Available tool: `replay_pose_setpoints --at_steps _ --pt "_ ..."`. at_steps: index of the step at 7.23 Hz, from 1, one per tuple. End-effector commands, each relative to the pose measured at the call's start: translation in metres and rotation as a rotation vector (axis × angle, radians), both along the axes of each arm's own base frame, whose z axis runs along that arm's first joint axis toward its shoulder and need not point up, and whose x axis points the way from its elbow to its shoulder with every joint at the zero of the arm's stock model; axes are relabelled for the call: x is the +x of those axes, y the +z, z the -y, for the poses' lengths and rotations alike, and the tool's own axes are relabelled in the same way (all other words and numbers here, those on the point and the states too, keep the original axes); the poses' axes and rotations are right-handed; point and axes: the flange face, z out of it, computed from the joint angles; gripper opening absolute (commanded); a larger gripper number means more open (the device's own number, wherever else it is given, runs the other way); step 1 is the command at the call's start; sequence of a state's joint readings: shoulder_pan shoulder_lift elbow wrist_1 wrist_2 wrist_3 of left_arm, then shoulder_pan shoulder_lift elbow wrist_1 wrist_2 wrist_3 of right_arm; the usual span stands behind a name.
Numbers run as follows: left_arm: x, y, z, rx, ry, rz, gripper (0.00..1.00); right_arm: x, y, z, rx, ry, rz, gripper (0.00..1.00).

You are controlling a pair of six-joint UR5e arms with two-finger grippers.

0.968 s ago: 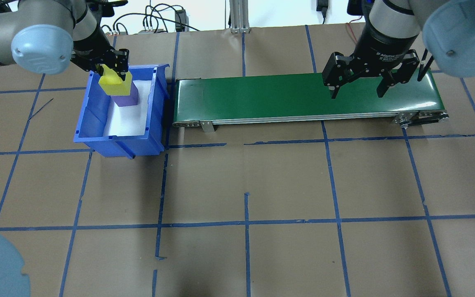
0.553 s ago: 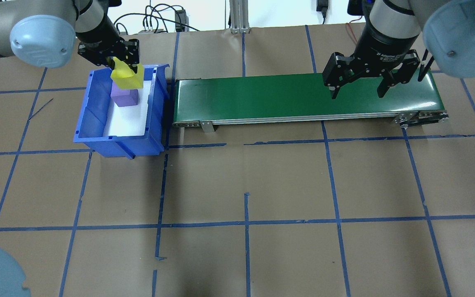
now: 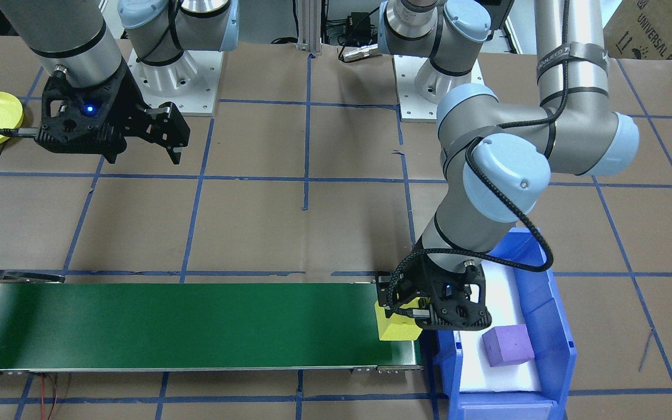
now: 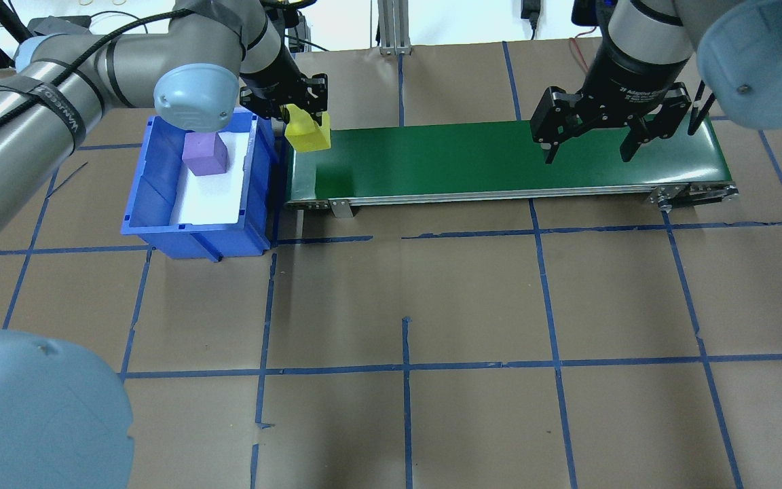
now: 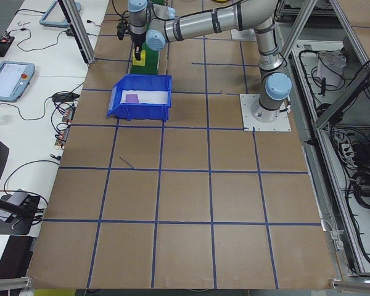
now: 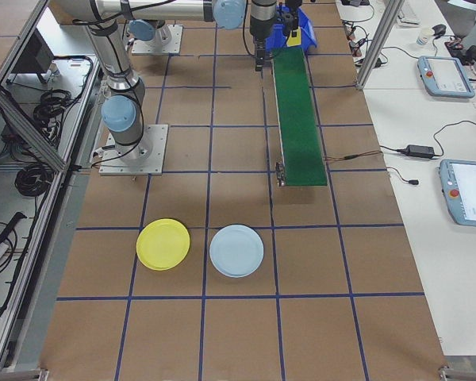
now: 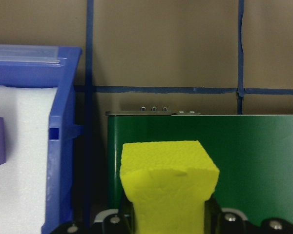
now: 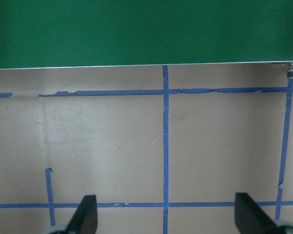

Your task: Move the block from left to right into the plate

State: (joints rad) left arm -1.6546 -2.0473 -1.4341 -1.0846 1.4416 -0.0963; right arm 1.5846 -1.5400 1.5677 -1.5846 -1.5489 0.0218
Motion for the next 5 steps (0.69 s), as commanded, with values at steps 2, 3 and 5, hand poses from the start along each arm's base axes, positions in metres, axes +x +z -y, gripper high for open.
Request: replay_pose_setpoints --at_steps 2,3,5 --pt "-0.0093 -0.0389 -0.0146 0.066 -0.025 0.018 0.43 -0.0008 -0.0001 -0.0002 0.001 0.0 -0.008 1.0" --pt "-0.0104 -0.0383 -0.0146 0.064 -0.026 0.018 0.49 -0.0008 -0.0001 -0.0002 0.001 0.0 -0.008 1.0" --pt "-0.0112 -0.0333 -0.0165 0.057 -0.014 0.016 0.93 -0.0008 0.0 0.0 0.0 -0.001 -0.008 1.0"
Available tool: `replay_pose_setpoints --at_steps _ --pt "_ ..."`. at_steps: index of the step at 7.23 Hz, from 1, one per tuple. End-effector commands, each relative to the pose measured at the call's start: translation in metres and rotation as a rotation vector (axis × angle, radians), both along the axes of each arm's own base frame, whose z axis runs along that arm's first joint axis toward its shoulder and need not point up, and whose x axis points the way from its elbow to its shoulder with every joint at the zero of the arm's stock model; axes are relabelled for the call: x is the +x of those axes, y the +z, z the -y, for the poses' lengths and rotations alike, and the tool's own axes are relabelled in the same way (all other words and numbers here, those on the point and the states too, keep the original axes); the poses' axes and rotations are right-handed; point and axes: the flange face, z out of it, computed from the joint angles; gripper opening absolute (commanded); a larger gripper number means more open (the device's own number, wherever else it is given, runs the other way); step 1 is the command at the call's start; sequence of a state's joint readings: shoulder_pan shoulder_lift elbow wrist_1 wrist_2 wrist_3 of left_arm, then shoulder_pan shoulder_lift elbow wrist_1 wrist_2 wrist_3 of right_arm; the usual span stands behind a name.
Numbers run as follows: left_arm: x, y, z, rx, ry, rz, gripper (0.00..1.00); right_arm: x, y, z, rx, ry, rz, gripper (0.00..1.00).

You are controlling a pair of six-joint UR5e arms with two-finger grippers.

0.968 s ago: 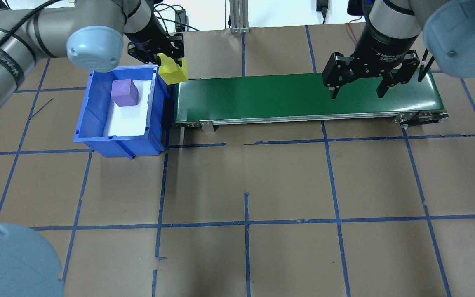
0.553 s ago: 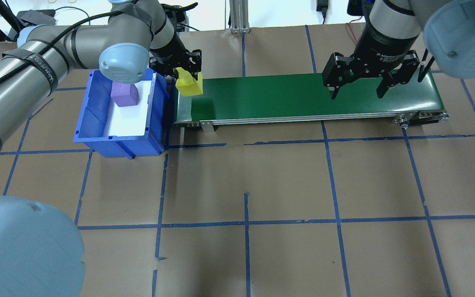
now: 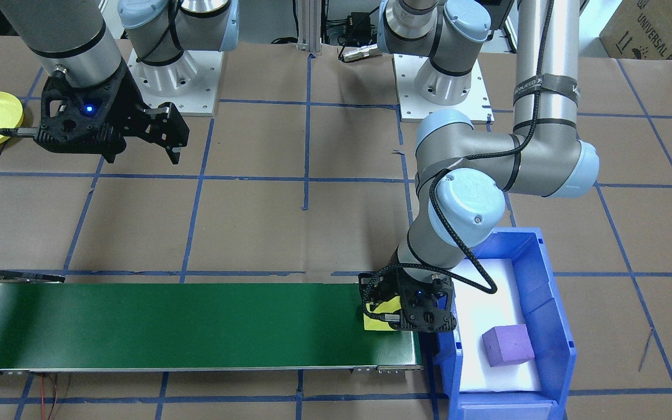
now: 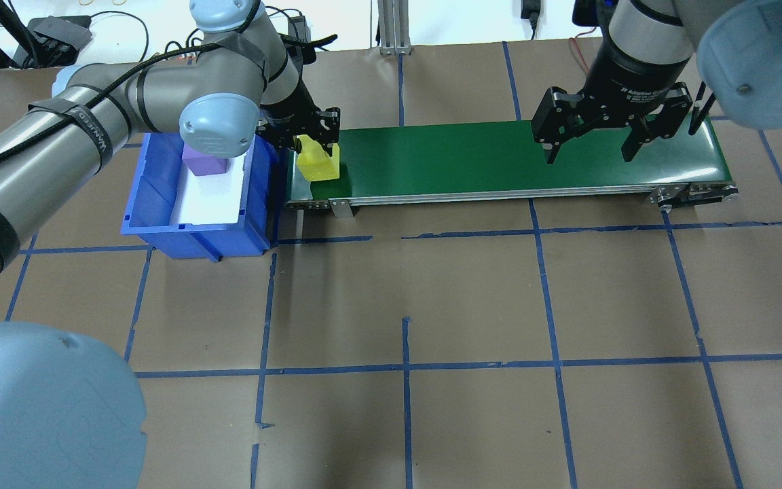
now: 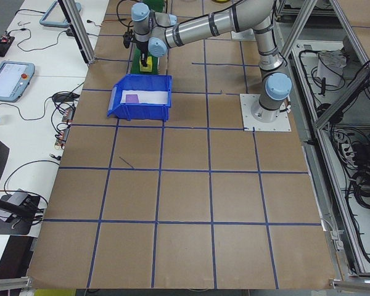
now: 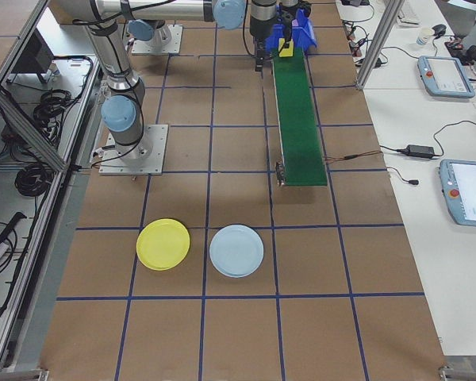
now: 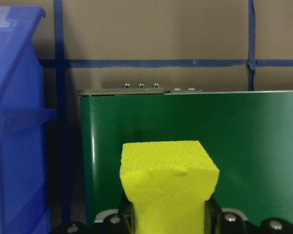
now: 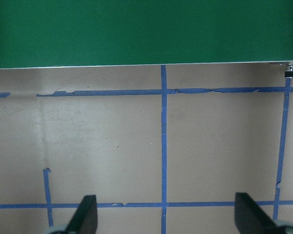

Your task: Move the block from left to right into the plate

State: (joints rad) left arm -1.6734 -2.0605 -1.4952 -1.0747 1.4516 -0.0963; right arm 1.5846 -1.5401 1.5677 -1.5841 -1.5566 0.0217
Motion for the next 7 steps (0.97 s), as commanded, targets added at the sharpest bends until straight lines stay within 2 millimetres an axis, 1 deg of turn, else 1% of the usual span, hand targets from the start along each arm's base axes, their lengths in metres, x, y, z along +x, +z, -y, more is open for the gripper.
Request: replay_pose_setpoints --at_steps 1,2,3,4,5,6,7 --pt "-0.001 0.013 -0.002 -0.023 -0.001 -0.003 0.94 0.0 0.0 0.0 -0.001 -0.001 0.0 1.0" --pt "0.0 0.05 -0.007 -0.081 -0.009 -0.005 0.98 0.0 0.0 0.0 -0.001 -0.001 -0.002 1.0" --pt "0.007 0.062 -0.006 -0.1 -0.005 0.023 1.0 0.0 0.001 0.0 -0.002 -0.001 -0.002 1.0" --pt "0.024 0.068 -0.001 -0.121 -0.015 0.094 1.0 0.0 0.001 0.0 -0.002 -0.001 -0.003 1.0" --pt "0.061 0.068 0.012 -0.128 -0.054 0.131 1.0 -0.001 0.0 0.0 -0.002 -0.003 -0.005 1.0" --pt "0.112 0.067 0.026 -0.129 -0.057 0.145 1.0 -0.001 0.001 0.0 -0.002 -0.001 -0.006 1.0" --pt "0.155 0.054 0.035 -0.11 -0.069 0.147 1.0 -0.001 0.001 0.0 -0.002 -0.003 -0.005 1.0"
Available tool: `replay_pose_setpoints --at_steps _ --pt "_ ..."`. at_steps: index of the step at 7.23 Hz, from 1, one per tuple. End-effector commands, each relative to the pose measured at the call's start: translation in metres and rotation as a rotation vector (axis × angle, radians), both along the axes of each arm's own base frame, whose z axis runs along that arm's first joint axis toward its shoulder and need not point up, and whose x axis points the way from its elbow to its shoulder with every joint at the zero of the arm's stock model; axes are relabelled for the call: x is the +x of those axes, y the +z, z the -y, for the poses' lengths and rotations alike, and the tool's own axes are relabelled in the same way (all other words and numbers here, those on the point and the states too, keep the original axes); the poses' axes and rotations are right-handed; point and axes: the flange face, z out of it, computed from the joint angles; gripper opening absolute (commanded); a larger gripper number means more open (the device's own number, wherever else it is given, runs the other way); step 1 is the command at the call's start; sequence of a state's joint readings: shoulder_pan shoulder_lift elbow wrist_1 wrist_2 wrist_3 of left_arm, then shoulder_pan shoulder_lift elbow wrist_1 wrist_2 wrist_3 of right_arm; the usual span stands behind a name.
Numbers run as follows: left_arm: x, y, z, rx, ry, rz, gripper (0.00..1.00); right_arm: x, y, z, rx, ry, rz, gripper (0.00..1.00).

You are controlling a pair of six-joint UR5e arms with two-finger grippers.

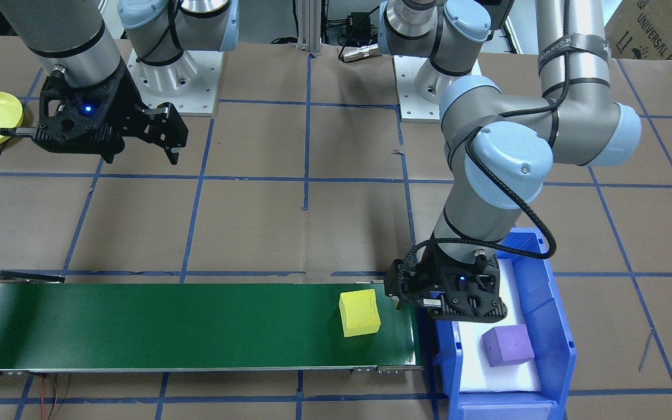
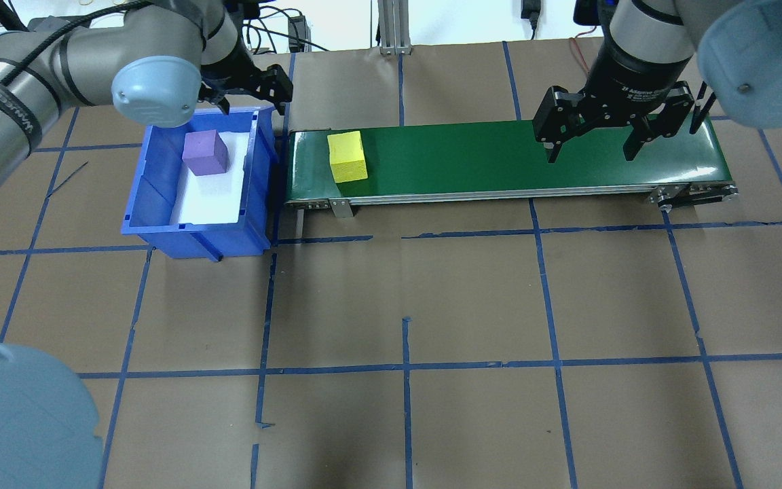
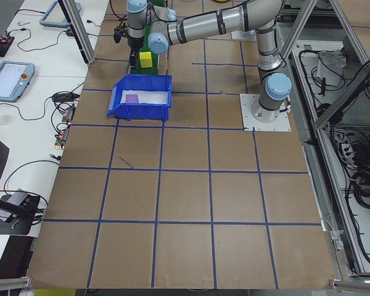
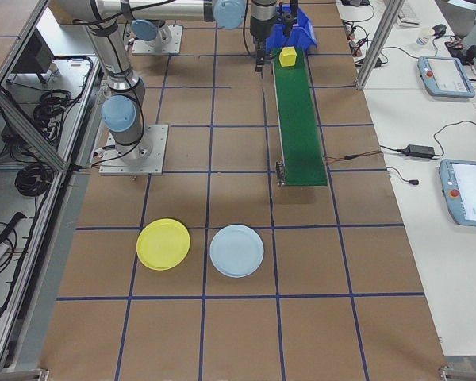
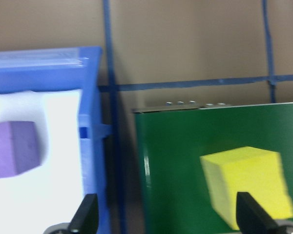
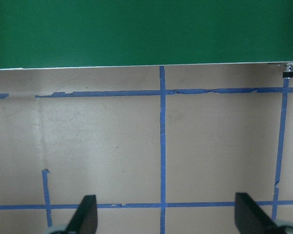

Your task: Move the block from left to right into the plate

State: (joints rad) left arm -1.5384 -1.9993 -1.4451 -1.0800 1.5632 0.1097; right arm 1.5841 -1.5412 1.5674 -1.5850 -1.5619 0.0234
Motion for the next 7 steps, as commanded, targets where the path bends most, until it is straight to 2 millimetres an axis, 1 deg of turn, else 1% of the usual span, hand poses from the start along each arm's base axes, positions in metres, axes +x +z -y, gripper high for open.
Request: replay_pose_setpoints --at_steps 1,2,3,4,5,6,7 --pt "0.064 -0.027 0.017 0.034 -0.007 0.008 1.0 0.0 -0.001 0.0 0.0 -0.007 0.0 1.0" --pt "0.069 -0.034 0.02 0.041 0.0 0.009 0.99 0.0 -0.001 0.0 0.002 -0.007 0.0 1.0" --pt "0.073 -0.044 0.016 0.054 0.006 0.009 0.98 0.0 -0.001 0.0 0.0 -0.007 0.0 1.0" --pt "0.082 -0.057 0.012 0.07 0.021 0.007 0.97 0.0 -0.001 0.0 0.002 -0.007 0.0 1.0" --pt "0.088 -0.062 0.015 0.048 0.033 0.005 0.97 0.0 -0.001 0.0 0.002 -0.011 0.002 1.0" --pt "0.09 -0.076 0.017 0.059 0.034 0.003 0.96 0.0 -0.001 0.0 0.002 -0.013 0.0 1.0" --pt "0.091 -0.097 0.022 0.062 0.034 0.003 0.96 0.0 -0.001 -0.001 0.003 -0.013 0.002 1.0"
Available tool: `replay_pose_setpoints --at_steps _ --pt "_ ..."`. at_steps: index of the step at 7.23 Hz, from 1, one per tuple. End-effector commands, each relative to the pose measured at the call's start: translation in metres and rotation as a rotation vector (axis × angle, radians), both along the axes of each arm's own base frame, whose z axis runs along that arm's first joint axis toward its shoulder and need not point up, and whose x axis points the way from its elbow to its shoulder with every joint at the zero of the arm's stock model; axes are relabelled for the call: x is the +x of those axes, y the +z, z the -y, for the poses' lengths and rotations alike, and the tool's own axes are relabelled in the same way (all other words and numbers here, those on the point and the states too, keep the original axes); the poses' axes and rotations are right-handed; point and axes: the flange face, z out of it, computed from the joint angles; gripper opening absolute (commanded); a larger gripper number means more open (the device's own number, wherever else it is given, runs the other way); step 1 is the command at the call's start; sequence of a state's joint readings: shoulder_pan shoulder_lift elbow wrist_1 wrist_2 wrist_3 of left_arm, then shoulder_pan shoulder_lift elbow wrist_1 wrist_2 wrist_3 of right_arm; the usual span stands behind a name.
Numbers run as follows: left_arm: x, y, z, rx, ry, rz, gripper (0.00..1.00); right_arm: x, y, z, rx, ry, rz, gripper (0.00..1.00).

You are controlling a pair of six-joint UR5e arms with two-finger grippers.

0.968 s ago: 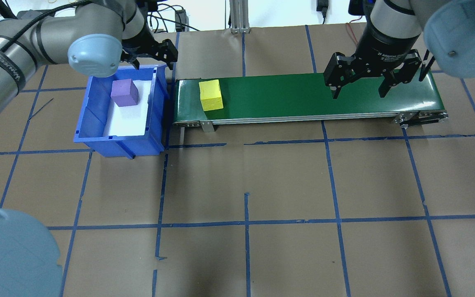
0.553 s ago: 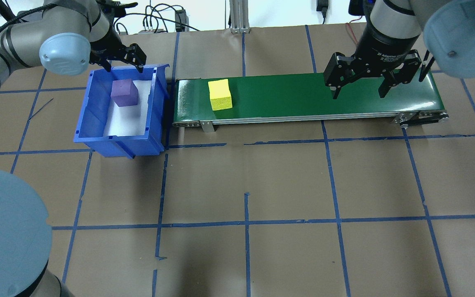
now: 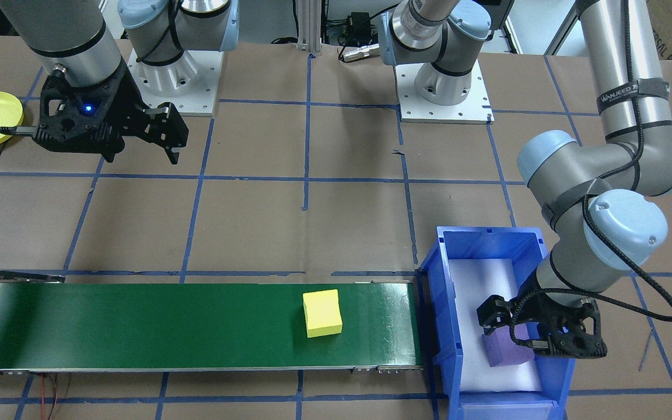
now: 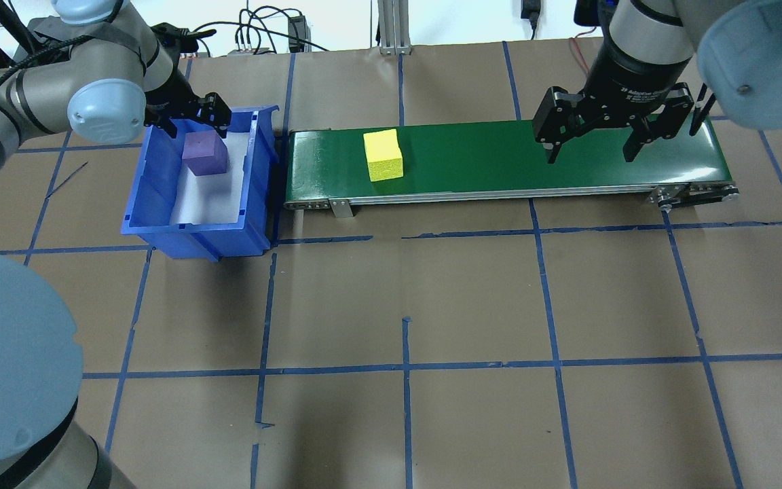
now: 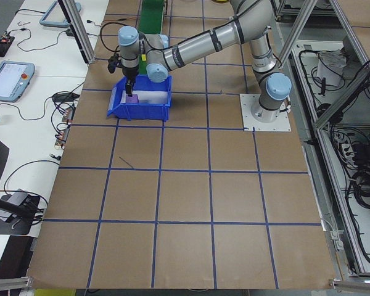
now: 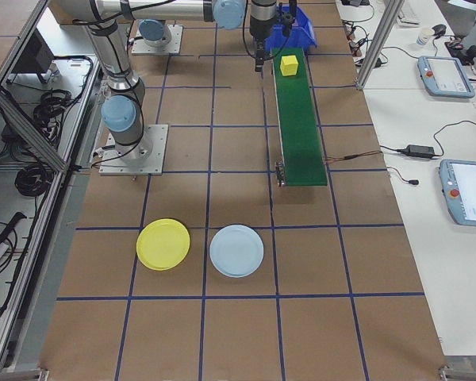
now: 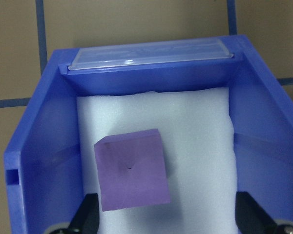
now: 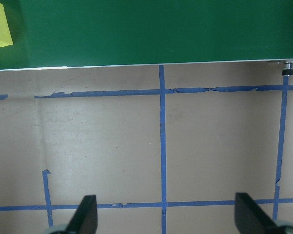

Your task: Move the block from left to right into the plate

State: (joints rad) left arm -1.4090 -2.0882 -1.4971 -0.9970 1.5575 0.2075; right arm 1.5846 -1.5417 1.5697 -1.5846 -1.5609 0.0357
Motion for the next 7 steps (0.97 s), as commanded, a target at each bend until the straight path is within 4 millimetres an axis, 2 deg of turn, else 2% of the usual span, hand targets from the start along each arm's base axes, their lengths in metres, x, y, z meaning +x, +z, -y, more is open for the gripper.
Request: replay_pose_setpoints --at_steps 1,7 --pt "0.0029 -0.0188 0.0057 -0.003 0.003 0.004 0.96 0.0001 0.0002 0.0 0.0 -0.001 0.001 1.0" --pt "0.0045 -0.0278 0.0126 -0.004 0.052 0.003 0.96 -0.0001 -0.0007 -0.0003 0.003 -0.003 -0.001 1.0"
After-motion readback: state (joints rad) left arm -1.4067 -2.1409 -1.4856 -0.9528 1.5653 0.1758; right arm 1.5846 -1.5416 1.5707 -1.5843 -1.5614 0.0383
